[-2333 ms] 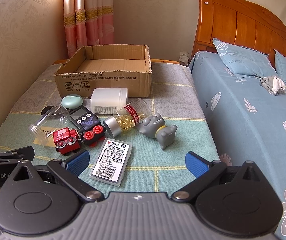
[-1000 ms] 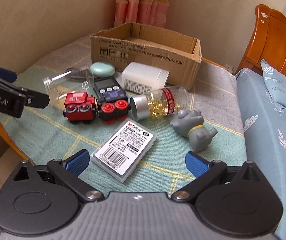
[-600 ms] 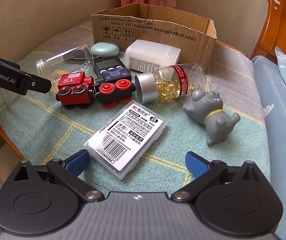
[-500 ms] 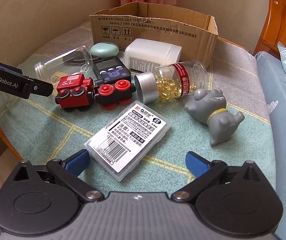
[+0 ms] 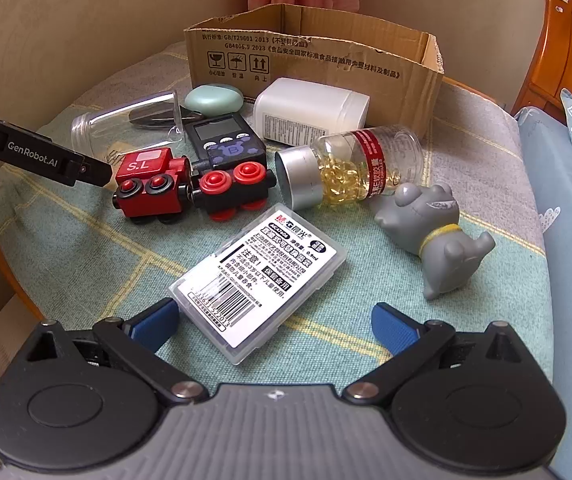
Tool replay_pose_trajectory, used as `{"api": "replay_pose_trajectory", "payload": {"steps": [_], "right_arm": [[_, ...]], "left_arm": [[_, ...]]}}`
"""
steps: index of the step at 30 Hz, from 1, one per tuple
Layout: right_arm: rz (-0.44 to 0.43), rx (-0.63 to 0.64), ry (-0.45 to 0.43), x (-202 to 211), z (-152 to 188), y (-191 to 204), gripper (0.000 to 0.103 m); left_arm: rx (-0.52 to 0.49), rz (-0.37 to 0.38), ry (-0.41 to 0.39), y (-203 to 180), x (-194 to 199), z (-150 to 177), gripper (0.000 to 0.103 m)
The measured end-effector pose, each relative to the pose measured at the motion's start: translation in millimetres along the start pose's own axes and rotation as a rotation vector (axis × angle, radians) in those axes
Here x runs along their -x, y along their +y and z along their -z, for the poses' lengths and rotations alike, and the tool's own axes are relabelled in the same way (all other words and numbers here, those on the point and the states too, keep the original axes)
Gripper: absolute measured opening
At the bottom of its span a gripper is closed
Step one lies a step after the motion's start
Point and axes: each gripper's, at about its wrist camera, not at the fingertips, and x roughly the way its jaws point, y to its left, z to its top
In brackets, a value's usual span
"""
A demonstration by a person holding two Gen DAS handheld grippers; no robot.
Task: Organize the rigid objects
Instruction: 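Move left tool to the clear plastic jar while right tool approaches the white card pack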
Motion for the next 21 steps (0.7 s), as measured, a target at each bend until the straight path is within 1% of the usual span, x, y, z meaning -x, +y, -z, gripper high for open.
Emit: {"api": "replay_pose_trajectory", "payload": {"steps": [8, 11, 13, 16, 21], "right_arm": [[0.002, -0.004, 0.003, 0, 0, 1, 0.103], [0.005, -0.008, 0.001, 0, 0, 1, 0.103], [0.005, -0.008, 0.002, 1, 0, 1, 0.103], [0.003, -0.005, -0.003, 1, 0, 0, 0.103], [-0.004, 0.002, -0.012, 1, 1, 0, 0.103]], "left_arm": [[0.026, -0.069, 0.0, 23, -14, -12, 0.102], [0.037, -0.066, -0.005, 27, -19, -15, 0.102], [0.034, -0.05, -0.004, 26, -20, -16, 0.102], [0.023, 0.024, 0.013, 25, -20, -13, 0.102], [0.018, 0.034, -0.005, 21, -17, -7, 0.102]]}}
